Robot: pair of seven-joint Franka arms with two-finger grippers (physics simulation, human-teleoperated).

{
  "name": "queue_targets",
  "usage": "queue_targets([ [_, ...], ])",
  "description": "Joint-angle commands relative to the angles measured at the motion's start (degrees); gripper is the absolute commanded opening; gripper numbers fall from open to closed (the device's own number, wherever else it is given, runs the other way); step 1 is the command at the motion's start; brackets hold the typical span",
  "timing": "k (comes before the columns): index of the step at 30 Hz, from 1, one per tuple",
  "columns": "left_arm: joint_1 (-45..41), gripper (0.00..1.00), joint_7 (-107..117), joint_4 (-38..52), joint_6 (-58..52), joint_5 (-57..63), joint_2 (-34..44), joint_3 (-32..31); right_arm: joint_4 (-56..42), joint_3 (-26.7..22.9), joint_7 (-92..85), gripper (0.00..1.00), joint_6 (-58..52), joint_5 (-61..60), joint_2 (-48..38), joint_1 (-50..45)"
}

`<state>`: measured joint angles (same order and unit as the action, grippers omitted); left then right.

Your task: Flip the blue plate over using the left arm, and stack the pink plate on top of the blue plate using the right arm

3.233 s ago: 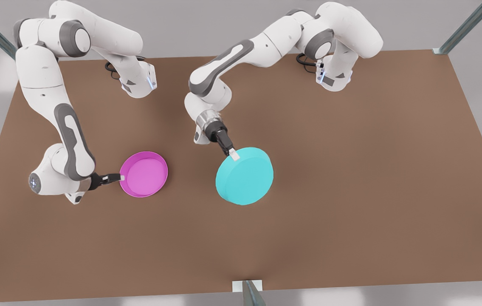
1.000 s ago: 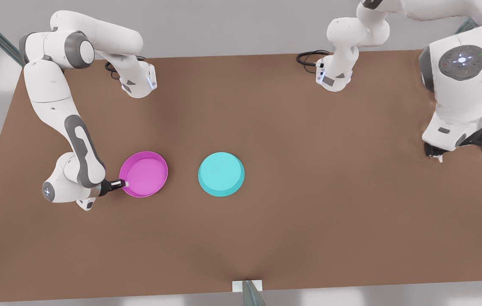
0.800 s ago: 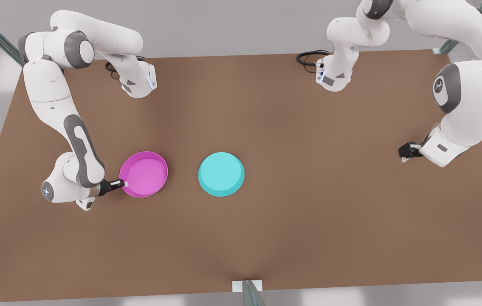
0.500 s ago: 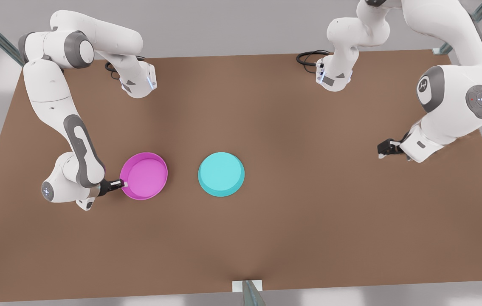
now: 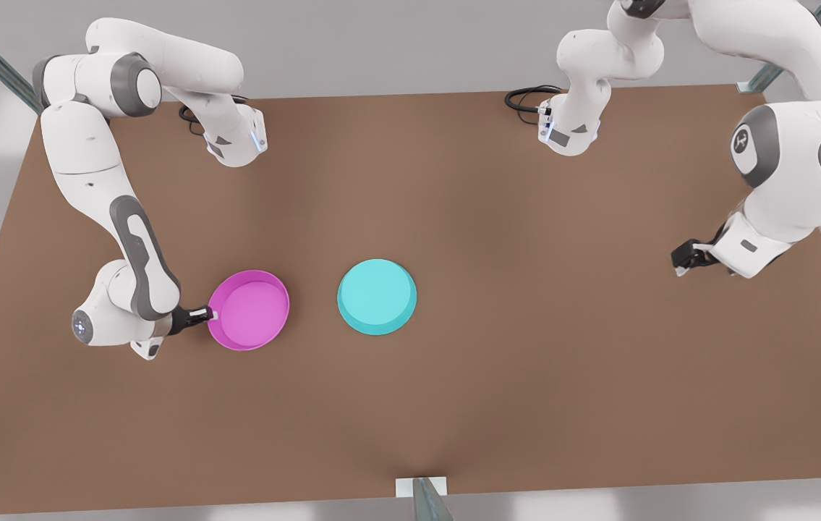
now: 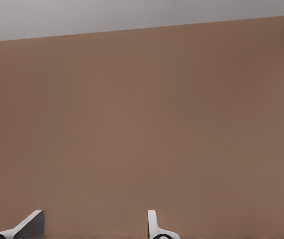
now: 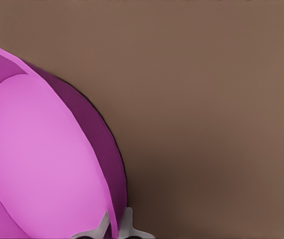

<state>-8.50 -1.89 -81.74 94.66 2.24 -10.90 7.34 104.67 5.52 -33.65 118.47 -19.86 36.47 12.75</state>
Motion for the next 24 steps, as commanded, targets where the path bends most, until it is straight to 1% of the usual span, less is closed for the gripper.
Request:
queue_targets([
  [1, 0.0, 1.00, 0.0, 0.0, 0.0, -1.0, 0.0, 0.0, 0.0, 0.0, 0.2, 0.40, 0.1, 0.5, 0.0, 0.0],
  [12, 0.0, 1.00, 0.5, 0.0, -0.7, -1.0, 0.0, -0.5, -0.1, 0.0, 0.4, 0.40, 0.7, 0.4, 0.4, -0.5],
  [13, 0.0, 1.00, 0.5, 0.0, -0.7, -1.0, -0.1, -0.5, -0.1, 0.0, 0.4, 0.39, 0.7, 0.5, 0.5, -0.5],
  [15, 0.0, 1.00, 0.5, 0.0, -0.6, -1.0, -0.1, -0.5, -0.1, 0.0, 0.4, 0.27, 1.0, 0.4, 0.5, -0.5],
  [16, 0.0, 1.00, 0.5, 0.0, -0.6, -1.0, -0.1, -0.5, 0.0, 0.0, 0.2, 0.22, 1.2, 0.3, 0.6, -0.5],
  [24, 0.0, 1.00, 0.5, 0.0, -0.6, -1.0, -0.2, -0.6, -0.1, 0.0, 0.8, 0.21, 0.3, 0.3, -1.2, -0.5],
])
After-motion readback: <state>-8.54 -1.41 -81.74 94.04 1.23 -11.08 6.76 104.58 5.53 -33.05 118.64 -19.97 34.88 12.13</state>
